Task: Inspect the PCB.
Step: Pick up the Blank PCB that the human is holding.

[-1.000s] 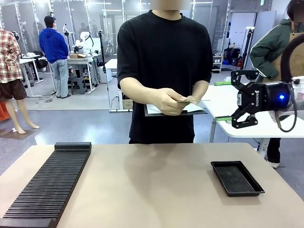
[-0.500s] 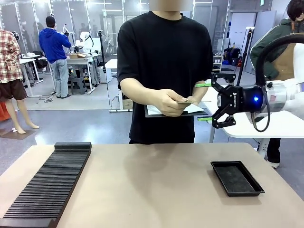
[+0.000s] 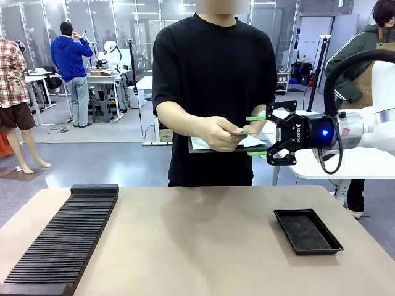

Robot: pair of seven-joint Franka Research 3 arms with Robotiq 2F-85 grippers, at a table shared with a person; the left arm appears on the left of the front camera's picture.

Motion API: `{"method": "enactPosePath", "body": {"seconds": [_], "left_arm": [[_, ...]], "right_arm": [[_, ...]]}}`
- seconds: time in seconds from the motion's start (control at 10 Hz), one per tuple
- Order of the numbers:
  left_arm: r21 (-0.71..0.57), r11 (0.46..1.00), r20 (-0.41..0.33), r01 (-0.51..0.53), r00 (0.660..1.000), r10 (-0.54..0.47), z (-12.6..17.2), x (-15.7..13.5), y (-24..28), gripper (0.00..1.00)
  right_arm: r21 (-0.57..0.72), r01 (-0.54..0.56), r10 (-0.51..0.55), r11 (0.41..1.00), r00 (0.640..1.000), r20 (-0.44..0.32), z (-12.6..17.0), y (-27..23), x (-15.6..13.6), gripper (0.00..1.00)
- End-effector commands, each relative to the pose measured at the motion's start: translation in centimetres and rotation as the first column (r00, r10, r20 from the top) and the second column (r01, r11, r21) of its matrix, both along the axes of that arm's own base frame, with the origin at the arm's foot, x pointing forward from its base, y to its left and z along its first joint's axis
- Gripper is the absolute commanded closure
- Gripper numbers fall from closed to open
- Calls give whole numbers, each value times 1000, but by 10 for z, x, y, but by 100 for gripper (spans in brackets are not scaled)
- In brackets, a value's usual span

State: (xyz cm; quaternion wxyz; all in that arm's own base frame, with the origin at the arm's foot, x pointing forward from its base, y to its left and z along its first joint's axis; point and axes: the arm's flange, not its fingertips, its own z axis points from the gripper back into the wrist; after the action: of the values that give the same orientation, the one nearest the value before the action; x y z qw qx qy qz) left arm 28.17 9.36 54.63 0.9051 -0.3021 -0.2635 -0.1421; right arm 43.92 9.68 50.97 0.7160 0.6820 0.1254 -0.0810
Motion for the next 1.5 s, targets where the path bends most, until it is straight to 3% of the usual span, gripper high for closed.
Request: {"method": "enactPosePath", "body": {"seconds": [0.0,0.1,0.2,0.3,0.4,1.4], "left_arm": [[23,1000,-12,-18,1000,18,3,1,0,0],[23,1000,-12,-18,1000,18,3,1,0,0],[23,1000,-12,-18,1000,18,3,1,0,0],[23,1000,-12,-18,1000,18,3,1,0,0],[23,1000,-12,-18,1000,18,3,1,0,0],[23,1000,-12,-18,1000,18,3,1,0,0]], "right_arm": [[24,-3,3,1000,1000,26,3,10,9,100],[20,-2,1,1000,1000,29,4,12,11,100],[21,-4,4,1000,1000,30,4,12,11,88],[22,0,0,1000,1000,24,2,11,12,97],[26,-2,2,1000,1000,23,1,11,12,100],[11,-11,11,1000,1000,-2,-1,7,7,100]]}}
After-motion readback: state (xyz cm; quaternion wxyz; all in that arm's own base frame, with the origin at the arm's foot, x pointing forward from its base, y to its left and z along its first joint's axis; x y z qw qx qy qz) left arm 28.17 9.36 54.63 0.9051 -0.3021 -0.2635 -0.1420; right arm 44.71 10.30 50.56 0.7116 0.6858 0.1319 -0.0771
